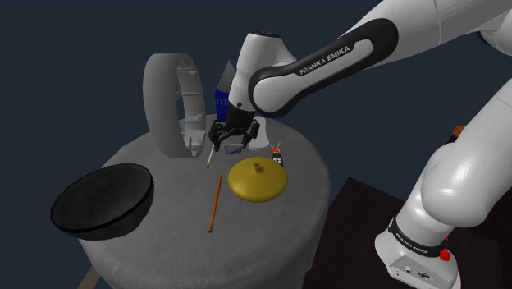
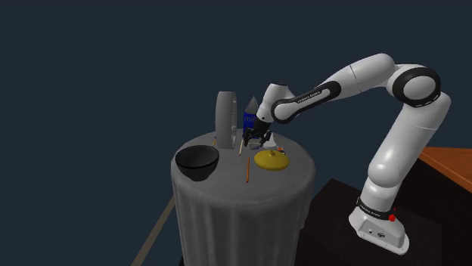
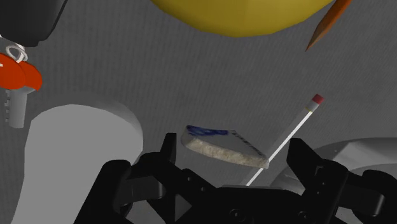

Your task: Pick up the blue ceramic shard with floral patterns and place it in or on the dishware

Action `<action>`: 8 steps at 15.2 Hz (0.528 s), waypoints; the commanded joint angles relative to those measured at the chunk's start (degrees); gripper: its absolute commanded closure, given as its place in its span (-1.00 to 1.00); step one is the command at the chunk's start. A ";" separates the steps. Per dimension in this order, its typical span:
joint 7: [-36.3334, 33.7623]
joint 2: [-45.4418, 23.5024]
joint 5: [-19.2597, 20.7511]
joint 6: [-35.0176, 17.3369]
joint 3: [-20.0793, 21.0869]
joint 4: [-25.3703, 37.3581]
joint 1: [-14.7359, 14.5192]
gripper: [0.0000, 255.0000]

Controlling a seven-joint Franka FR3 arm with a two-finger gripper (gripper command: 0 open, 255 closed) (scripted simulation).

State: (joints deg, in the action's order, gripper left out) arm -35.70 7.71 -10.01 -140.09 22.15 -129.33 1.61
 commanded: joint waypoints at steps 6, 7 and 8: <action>-0.03 -0.13 0.06 -0.08 0.02 0.06 0.01 1.00; -0.04 -0.13 0.06 -0.08 0.02 0.06 0.01 1.00; -0.04 -0.13 0.06 -0.08 0.02 0.06 0.01 1.00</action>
State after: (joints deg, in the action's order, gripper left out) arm -35.74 7.58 -9.95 -140.17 22.16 -129.27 1.62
